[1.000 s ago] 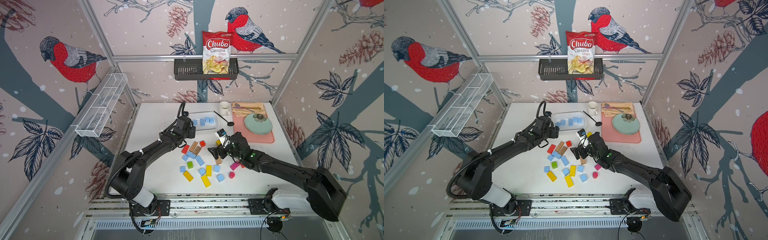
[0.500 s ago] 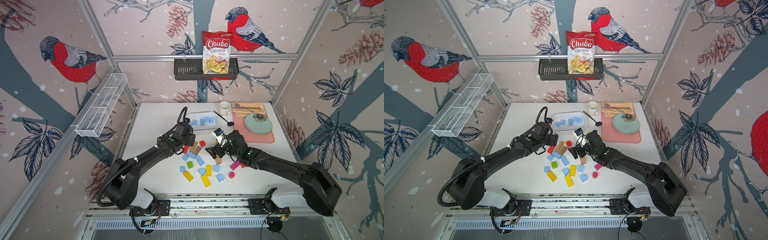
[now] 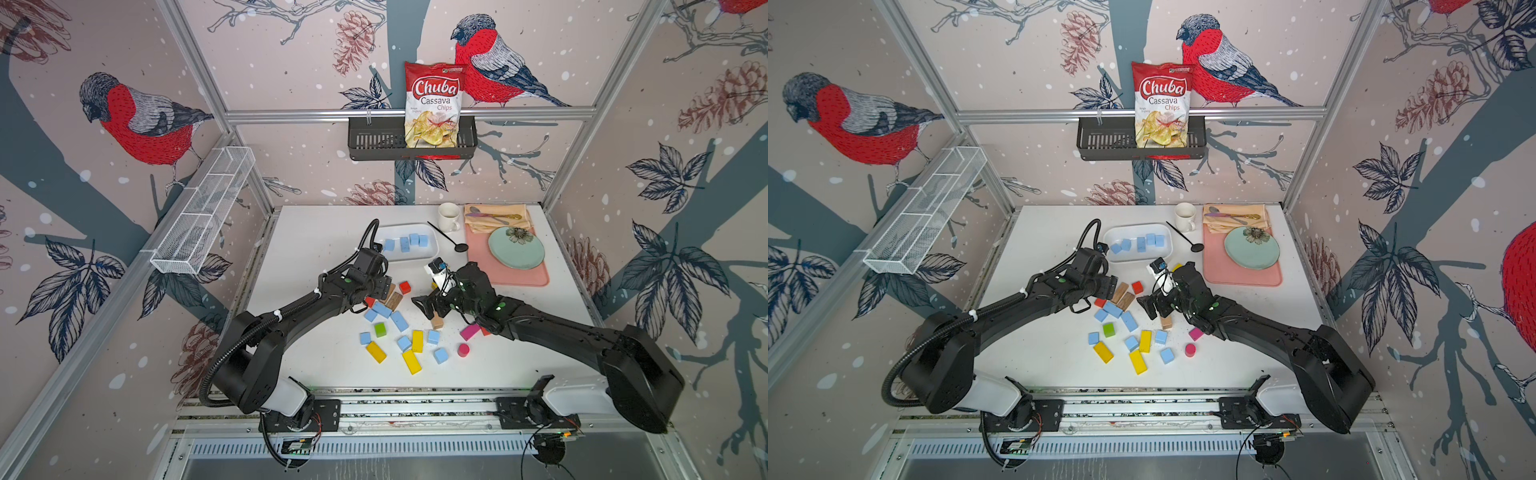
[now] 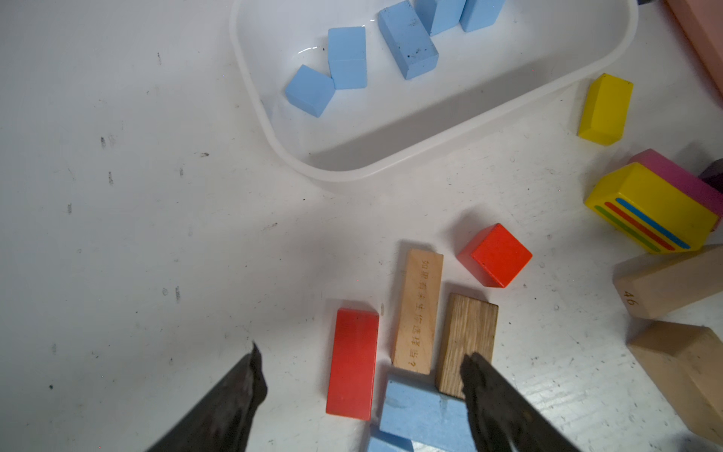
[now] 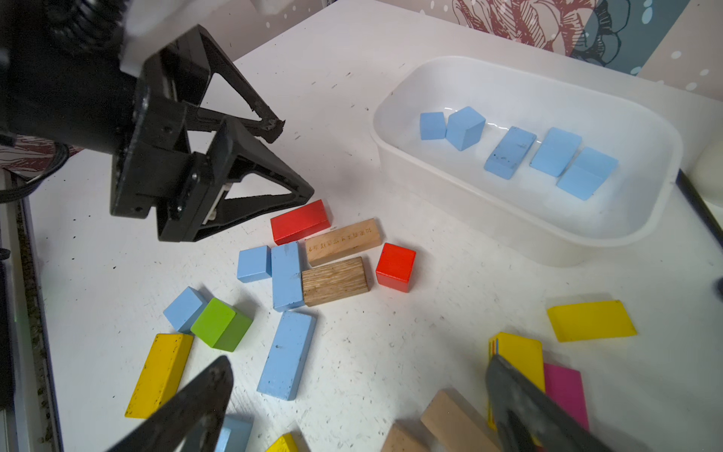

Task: Pick out the blue building blocks
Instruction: Pick up the building block from the center of the board.

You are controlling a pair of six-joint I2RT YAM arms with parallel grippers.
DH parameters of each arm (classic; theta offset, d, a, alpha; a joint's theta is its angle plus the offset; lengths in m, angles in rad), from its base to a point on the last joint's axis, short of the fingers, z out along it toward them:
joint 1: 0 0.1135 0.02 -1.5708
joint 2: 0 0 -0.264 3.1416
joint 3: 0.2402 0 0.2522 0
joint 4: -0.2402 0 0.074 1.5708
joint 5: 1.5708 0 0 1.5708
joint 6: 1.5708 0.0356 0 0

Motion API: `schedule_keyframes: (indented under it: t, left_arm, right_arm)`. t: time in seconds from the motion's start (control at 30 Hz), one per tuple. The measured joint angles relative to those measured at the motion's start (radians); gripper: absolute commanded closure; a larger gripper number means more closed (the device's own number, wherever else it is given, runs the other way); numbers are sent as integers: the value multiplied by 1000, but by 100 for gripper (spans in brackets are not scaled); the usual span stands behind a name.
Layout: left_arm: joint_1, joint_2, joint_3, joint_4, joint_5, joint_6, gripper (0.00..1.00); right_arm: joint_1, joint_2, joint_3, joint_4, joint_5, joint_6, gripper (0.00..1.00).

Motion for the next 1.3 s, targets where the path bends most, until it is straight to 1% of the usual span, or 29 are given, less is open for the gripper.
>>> schedule_keyframes:
  t: [0.07,0.37,0.53,0.8,0.97,1.3]
  left_arm:
    - [-3,5,-1,0,11,0,8]
    - [-26,33,-2,-22,30,0,8]
    - [-32,51,-13,-29,37,1,12]
    - [-40,84,-14,-87,59,1,18]
    - [-51,71,-41,-119,63,-8,21]
    - [-58,31,-119,-151,94,-55,29]
  right_arm:
    - [0,-6,-3,0,0,0,0]
    - [0,-35,-26,1,1,0,1]
    - [0,-66,-49,2,9,1,0]
    - [0,-67,-63,-1,27,5,0]
    - [0,-94,-65,5,31,5,0]
    - [0,-94,-65,3,31,5,0]
